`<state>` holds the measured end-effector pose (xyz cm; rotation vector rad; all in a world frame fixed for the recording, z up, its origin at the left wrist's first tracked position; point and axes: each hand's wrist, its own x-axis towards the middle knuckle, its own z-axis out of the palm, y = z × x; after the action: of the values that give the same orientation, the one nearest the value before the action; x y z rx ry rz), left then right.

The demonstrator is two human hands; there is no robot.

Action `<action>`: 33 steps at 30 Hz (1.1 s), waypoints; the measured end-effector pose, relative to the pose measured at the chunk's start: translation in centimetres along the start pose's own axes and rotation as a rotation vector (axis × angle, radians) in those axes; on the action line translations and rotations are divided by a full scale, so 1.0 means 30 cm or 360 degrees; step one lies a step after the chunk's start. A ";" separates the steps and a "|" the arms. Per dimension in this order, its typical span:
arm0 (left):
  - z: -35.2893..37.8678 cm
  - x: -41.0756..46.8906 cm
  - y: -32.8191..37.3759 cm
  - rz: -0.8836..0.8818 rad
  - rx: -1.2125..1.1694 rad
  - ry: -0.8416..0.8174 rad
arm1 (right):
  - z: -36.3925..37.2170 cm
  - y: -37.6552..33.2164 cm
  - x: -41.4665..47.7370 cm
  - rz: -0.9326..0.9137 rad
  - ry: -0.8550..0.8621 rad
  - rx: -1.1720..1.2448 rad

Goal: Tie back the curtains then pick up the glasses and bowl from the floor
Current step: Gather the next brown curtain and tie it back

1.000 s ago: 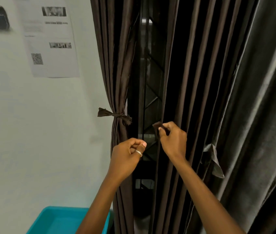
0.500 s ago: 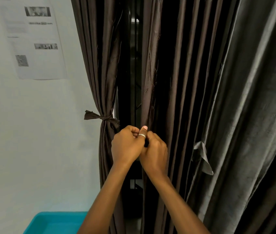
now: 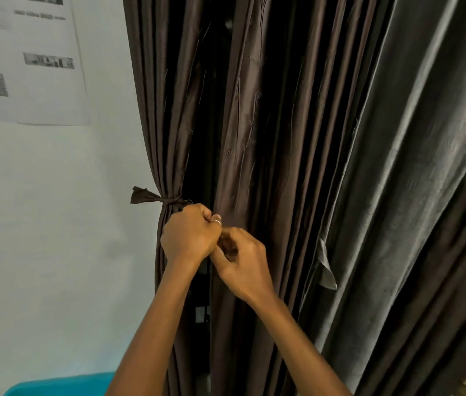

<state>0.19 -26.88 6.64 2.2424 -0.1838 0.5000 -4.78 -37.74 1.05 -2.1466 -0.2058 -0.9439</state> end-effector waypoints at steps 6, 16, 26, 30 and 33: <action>0.003 -0.002 -0.059 0.0093 -0.0024 0.0109 | -0.146 0.064 0.023 0.0270 0.0871 -0.0256; 0.064 0.001 -0.061 0.0177 -0.0282 0.0000 | -0.218 0.188 0.075 0.0530 0.0597 -0.0150; -0.005 0.081 -0.135 -0.0009 -0.0194 0.0306 | -0.436 0.361 0.177 0.0634 0.0427 -0.0348; 0.031 0.055 -0.120 -0.0004 -0.0213 0.0391 | -0.406 0.371 0.173 0.0664 0.0467 -0.0337; 0.049 0.028 -0.117 -0.0009 -0.0213 0.0464 | -0.366 0.362 0.142 0.0592 0.0523 -0.0378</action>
<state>2.41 -25.65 3.69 2.0127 -0.0579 0.7802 -3.35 -53.63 2.33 -2.0971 0.4728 -1.1184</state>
